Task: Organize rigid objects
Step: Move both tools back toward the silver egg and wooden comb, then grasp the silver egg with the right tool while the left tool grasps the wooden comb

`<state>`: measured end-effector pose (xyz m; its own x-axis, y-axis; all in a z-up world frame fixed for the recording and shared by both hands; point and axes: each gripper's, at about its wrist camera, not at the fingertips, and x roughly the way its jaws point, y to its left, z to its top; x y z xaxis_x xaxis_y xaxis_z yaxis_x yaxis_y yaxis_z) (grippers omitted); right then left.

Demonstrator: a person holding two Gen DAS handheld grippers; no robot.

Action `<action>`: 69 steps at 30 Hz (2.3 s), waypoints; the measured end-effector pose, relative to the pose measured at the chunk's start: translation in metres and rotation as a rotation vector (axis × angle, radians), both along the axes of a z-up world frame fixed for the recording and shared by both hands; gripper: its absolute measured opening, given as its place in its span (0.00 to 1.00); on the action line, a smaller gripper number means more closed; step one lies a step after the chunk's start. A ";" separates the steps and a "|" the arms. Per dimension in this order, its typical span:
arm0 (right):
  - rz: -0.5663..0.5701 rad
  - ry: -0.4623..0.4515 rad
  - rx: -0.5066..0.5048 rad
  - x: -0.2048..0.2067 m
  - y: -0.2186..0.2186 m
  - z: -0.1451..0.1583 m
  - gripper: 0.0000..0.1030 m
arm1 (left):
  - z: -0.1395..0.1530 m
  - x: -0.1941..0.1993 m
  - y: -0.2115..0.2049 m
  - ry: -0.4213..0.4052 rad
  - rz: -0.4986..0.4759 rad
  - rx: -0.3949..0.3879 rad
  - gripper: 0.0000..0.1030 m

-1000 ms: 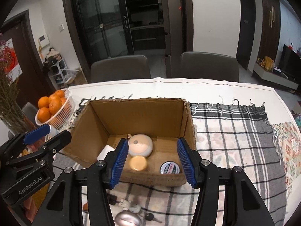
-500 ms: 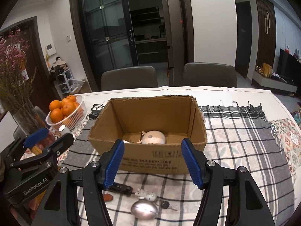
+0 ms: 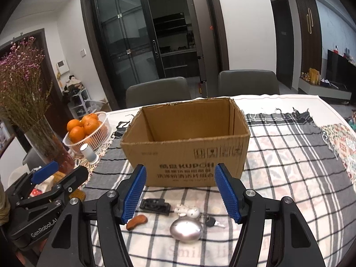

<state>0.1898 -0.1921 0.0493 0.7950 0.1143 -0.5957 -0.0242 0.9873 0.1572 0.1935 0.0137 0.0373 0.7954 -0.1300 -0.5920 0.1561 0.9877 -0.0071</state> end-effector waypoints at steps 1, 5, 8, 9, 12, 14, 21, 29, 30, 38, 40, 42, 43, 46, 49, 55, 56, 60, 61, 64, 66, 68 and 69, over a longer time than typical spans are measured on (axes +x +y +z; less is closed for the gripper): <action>-0.001 -0.004 -0.002 -0.003 0.001 -0.002 0.63 | -0.003 -0.003 0.001 -0.001 -0.002 -0.001 0.79; -0.006 -0.014 -0.003 -0.015 0.005 -0.014 0.63 | -0.017 -0.015 0.005 0.008 -0.015 0.003 0.79; 0.001 -0.005 0.002 -0.022 0.007 -0.025 0.63 | -0.028 -0.022 0.006 0.013 -0.035 0.016 0.79; 0.005 0.002 0.000 -0.023 0.008 -0.028 0.63 | -0.032 -0.023 0.006 0.015 -0.043 0.019 0.79; 0.010 0.014 -0.008 -0.031 0.011 -0.040 0.63 | -0.042 -0.029 0.006 0.012 -0.065 0.046 0.79; 0.010 0.021 -0.010 -0.035 0.012 -0.048 0.63 | -0.049 -0.033 0.006 0.011 -0.084 0.056 0.79; 0.020 0.073 -0.028 -0.044 0.021 -0.075 0.63 | -0.074 -0.035 0.009 0.066 -0.149 0.068 0.78; 0.037 0.170 -0.055 -0.036 0.027 -0.108 0.63 | -0.109 -0.021 0.008 0.156 -0.219 0.082 0.74; 0.039 0.183 -0.049 -0.034 0.027 -0.112 0.63 | -0.111 -0.019 0.007 0.162 -0.228 0.084 0.74; 0.019 0.239 -0.042 -0.019 0.023 -0.136 0.63 | -0.131 0.001 0.002 0.203 -0.292 0.106 0.70; 0.018 0.257 -0.030 -0.014 0.022 -0.141 0.63 | -0.135 0.006 0.001 0.211 -0.305 0.101 0.68; 0.011 0.276 -0.024 -0.010 0.021 -0.147 0.64 | -0.138 0.011 0.001 0.214 -0.315 0.094 0.67; 0.008 0.284 -0.021 -0.008 0.021 -0.149 0.64 | -0.139 0.013 0.002 0.215 -0.318 0.091 0.67; -0.011 0.297 -0.015 -0.003 0.020 -0.156 0.65 | -0.144 0.020 0.002 0.226 -0.327 0.078 0.63; -0.024 0.301 -0.021 0.000 0.019 -0.159 0.66 | -0.149 0.025 0.001 0.237 -0.341 0.072 0.60; -0.029 0.304 -0.043 0.006 0.020 -0.164 0.66 | -0.162 0.035 0.000 0.269 -0.356 0.060 0.54; -0.030 0.305 -0.042 0.007 0.021 -0.165 0.66 | -0.164 0.036 0.000 0.275 -0.355 0.054 0.53; -0.034 0.296 -0.045 0.009 0.021 -0.164 0.66 | -0.167 0.041 -0.002 0.285 -0.351 0.038 0.48; -0.034 0.295 -0.040 0.009 0.021 -0.164 0.66 | -0.167 0.042 -0.002 0.284 -0.350 0.035 0.48; -0.033 0.290 -0.031 0.010 0.018 -0.165 0.66 | -0.167 0.044 -0.006 0.286 -0.350 0.029 0.43; -0.031 0.285 -0.028 0.011 0.017 -0.165 0.66 | -0.167 0.044 -0.008 0.284 -0.342 0.028 0.40; -0.026 0.281 -0.027 0.010 0.017 -0.165 0.66 | -0.167 0.044 -0.009 0.278 -0.333 0.026 0.35; -0.024 0.280 -0.025 0.010 0.017 -0.165 0.65 | -0.167 0.043 -0.010 0.277 -0.331 0.024 0.32</action>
